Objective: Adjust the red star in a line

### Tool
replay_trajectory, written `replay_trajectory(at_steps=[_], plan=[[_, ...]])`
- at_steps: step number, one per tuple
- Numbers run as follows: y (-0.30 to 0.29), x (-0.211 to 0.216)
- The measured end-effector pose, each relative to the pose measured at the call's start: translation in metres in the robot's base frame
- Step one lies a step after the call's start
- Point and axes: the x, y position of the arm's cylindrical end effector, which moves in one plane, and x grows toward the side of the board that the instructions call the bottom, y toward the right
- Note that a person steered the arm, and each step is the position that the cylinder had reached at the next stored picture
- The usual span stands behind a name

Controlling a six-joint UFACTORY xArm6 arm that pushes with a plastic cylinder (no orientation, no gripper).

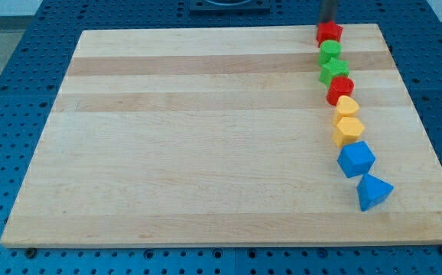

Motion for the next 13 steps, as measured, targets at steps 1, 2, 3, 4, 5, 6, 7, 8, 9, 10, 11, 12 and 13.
replay_trajectory(at_steps=[1, 2, 3, 4, 5, 6, 7, 8, 9, 10, 11, 12, 13], plan=[[0.038, 0.000], [0.051, 0.000], [0.054, 0.030], [0.054, 0.033], [0.049, 0.033], [0.042, 0.033], [0.037, 0.033], [0.035, 0.033], [0.035, 0.033], [0.031, 0.033], [0.024, 0.033], [0.021, 0.033], [0.016, 0.033]])
